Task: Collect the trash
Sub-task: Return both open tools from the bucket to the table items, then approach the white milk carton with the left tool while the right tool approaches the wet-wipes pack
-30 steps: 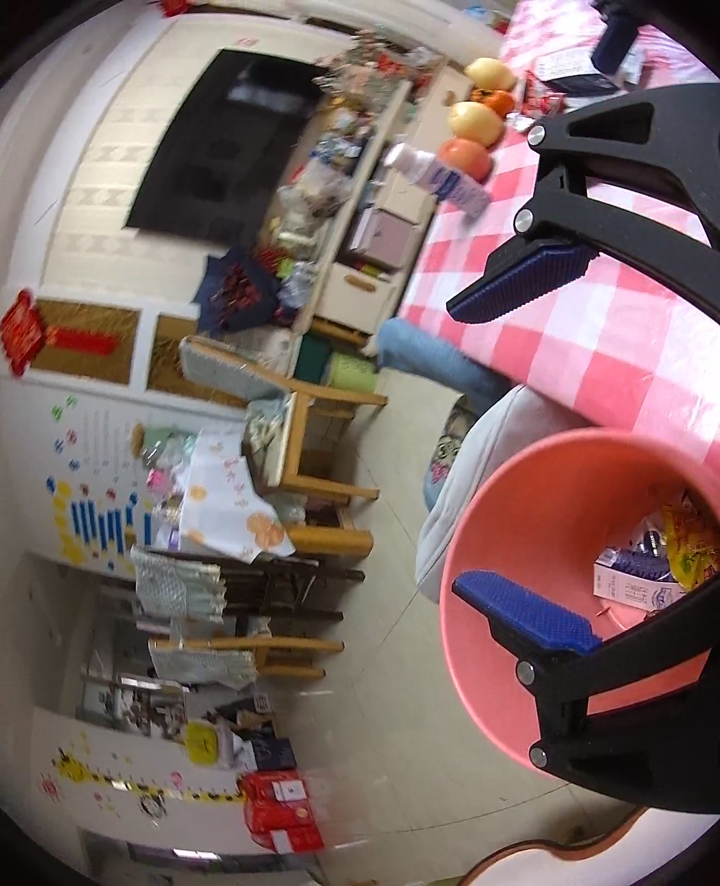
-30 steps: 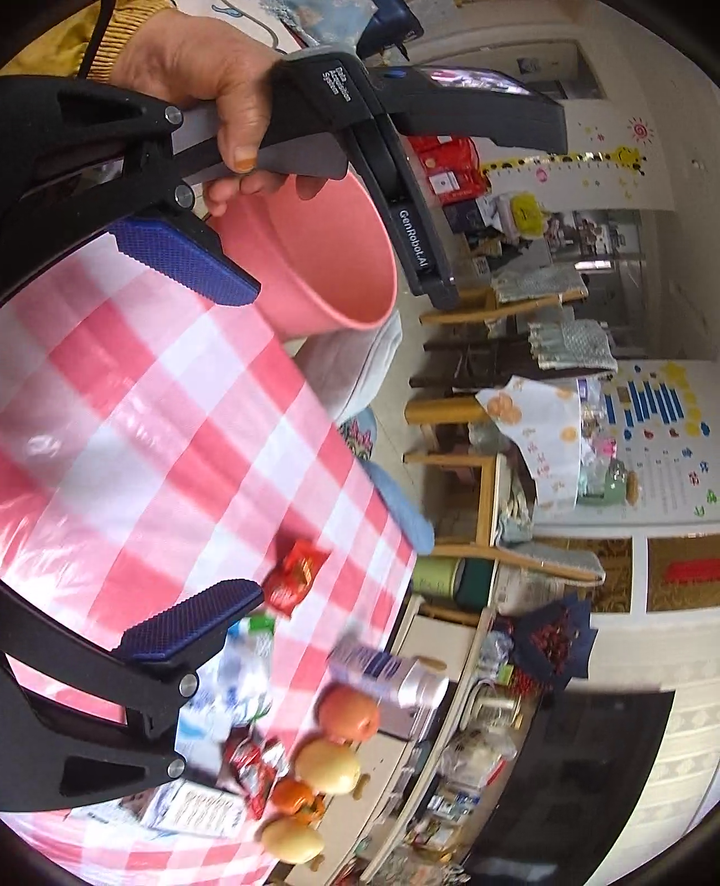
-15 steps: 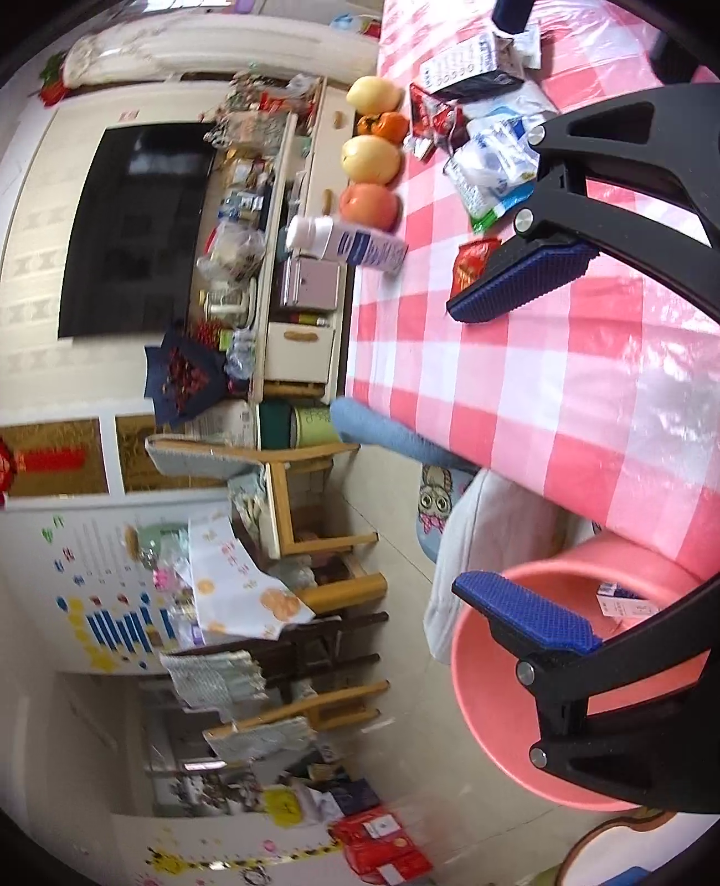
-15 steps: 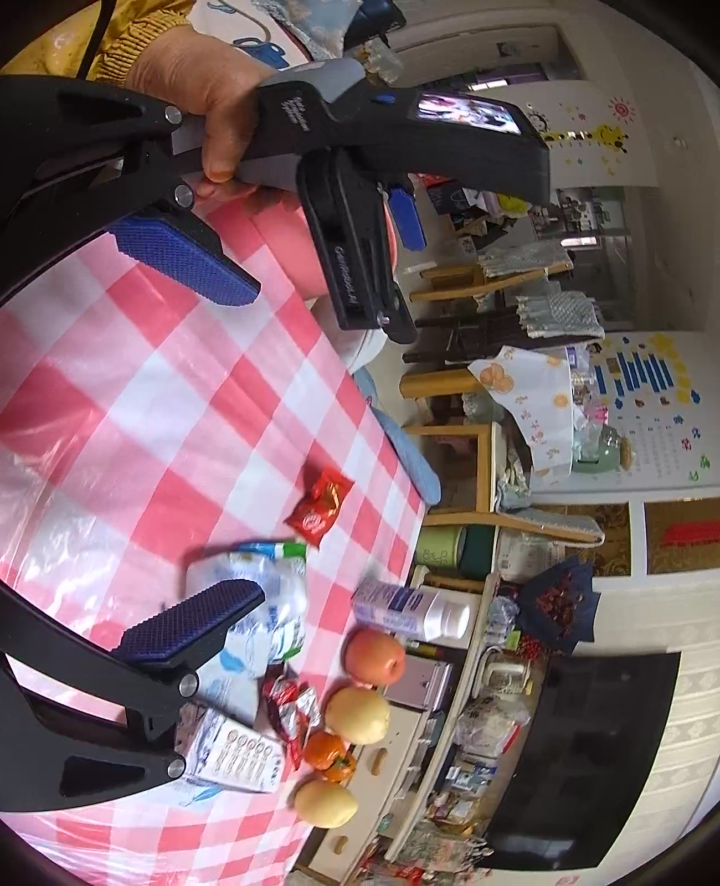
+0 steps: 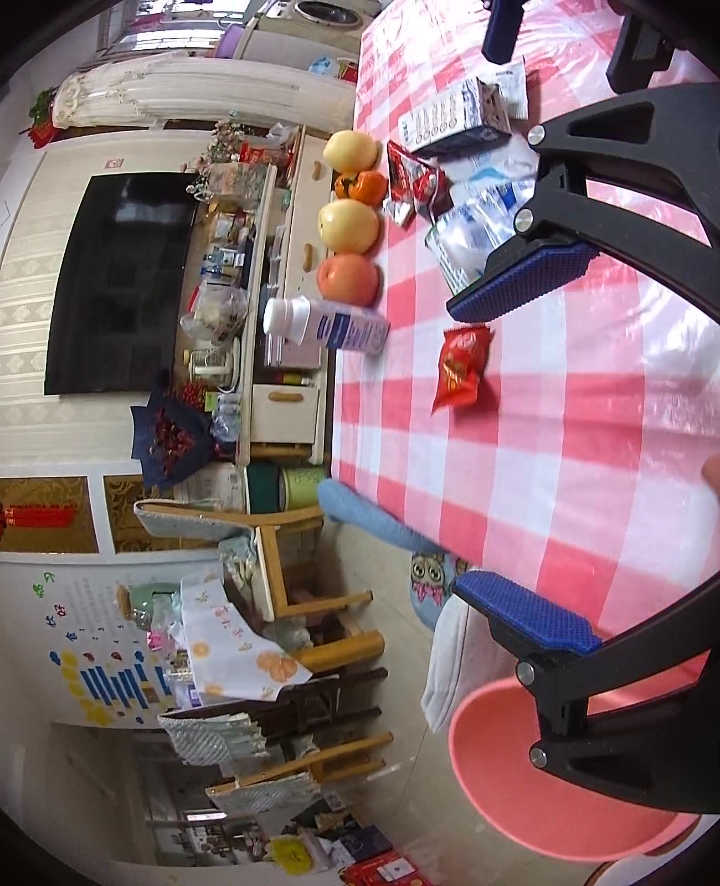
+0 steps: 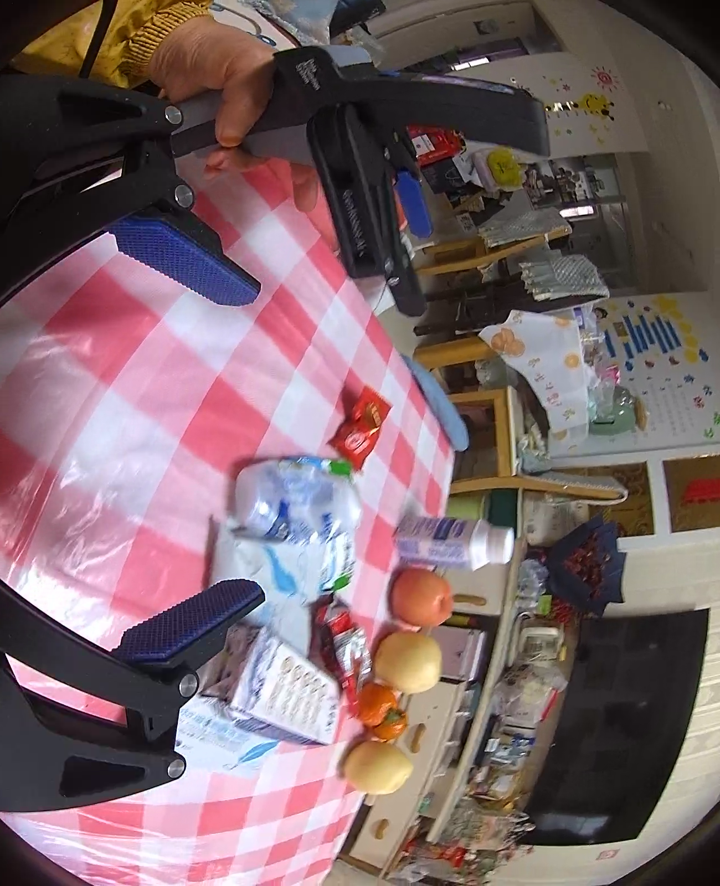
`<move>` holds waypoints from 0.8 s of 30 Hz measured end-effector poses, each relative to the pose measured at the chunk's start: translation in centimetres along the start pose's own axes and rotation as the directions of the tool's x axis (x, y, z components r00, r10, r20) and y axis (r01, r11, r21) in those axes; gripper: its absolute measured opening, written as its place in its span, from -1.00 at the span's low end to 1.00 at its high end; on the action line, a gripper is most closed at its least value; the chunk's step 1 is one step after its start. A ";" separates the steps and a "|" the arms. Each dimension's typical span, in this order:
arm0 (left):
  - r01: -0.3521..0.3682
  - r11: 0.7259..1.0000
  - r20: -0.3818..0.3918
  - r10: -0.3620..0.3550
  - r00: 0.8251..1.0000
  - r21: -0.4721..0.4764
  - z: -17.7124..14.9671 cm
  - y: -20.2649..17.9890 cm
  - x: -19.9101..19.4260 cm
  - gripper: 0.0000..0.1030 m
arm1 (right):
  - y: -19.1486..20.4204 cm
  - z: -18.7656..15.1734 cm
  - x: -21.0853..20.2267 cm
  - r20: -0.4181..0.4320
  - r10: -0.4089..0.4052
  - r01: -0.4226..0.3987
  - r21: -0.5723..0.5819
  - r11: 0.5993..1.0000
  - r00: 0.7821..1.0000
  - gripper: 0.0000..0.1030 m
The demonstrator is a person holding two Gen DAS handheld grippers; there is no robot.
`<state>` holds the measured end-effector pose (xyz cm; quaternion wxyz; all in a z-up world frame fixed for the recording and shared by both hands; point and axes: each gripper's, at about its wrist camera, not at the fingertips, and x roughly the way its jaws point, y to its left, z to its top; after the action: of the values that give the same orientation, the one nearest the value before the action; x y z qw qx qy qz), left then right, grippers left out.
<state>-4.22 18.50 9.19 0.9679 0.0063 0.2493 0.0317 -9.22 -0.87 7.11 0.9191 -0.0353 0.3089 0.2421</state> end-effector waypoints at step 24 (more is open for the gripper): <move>0.232 0.956 -0.181 -0.264 0.947 -0.180 -1.7 -6.2 3.4 0.78 | -10.7 0.1 -1.9 -0.012 -0.116 0.116 0.208 0.971 0.993 0.90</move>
<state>-1.71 12.54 5.85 0.9310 -0.1045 0.3424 -0.0708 -5.47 -11.12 7.45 0.9303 0.0431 0.3300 0.1542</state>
